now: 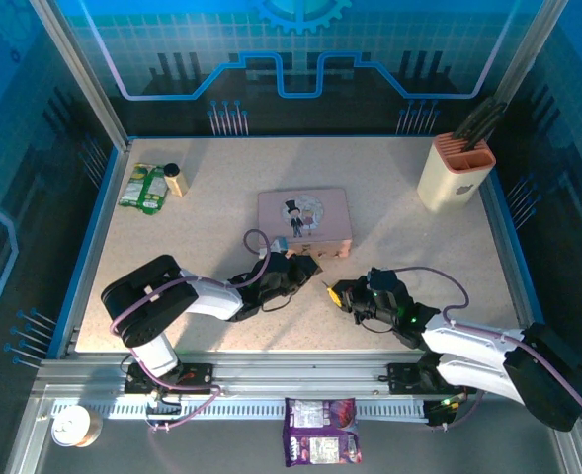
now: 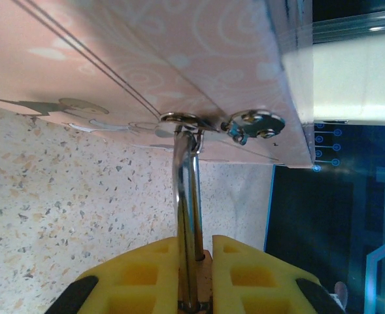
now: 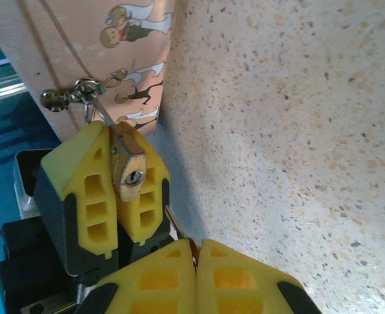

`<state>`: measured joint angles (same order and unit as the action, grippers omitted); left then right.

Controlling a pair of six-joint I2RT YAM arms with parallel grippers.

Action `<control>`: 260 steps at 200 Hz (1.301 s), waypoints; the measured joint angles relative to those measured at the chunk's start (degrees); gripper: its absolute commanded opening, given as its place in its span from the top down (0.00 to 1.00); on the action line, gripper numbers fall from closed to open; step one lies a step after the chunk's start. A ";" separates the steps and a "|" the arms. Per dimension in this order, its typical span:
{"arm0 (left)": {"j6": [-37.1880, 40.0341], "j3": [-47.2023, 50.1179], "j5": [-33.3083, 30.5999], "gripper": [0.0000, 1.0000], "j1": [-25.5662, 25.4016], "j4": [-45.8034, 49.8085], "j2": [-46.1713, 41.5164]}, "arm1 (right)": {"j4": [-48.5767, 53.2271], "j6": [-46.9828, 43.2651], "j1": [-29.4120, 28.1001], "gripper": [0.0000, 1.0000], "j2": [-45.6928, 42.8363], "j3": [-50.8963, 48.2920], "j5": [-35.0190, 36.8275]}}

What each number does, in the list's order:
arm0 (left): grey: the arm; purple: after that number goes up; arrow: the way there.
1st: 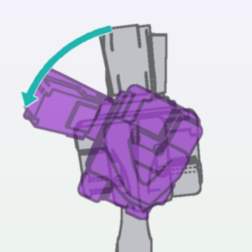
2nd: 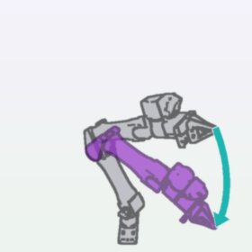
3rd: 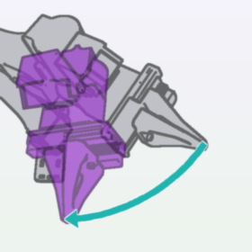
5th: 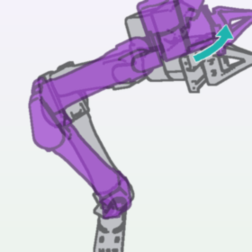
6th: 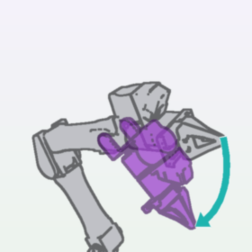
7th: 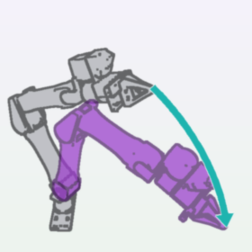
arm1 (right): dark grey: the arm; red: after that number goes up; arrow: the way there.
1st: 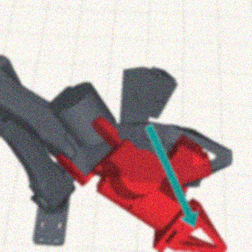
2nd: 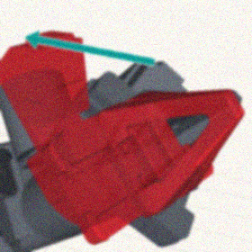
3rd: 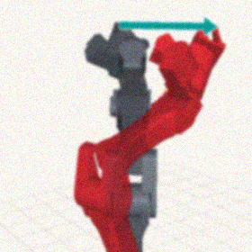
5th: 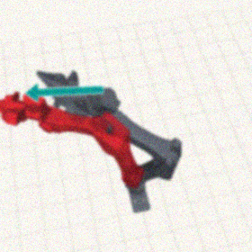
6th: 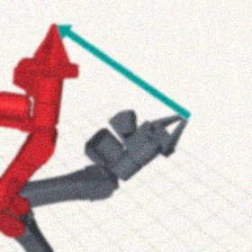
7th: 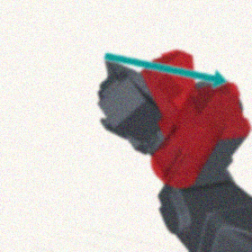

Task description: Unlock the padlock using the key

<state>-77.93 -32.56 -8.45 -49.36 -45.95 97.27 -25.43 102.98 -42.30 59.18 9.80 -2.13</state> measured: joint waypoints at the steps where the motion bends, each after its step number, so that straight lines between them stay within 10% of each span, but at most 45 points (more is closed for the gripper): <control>1: 0.00 0.00 0.00 0.99 0.00 -0.02 0.00 | -0.02 0.07 0.00 1.00 -0.02 0.00 0.02; 260: 0.00 -0.79 -2.36 0.99 -2.47 -1.57 1.11 | -3.72 5.53 -0.02 1.00 -0.37 -0.48 4.90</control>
<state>-77.93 -33.34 -10.81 -51.83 -47.53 98.39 -29.15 108.51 -42.33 58.81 9.32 2.76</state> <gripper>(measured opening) 0.138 0.064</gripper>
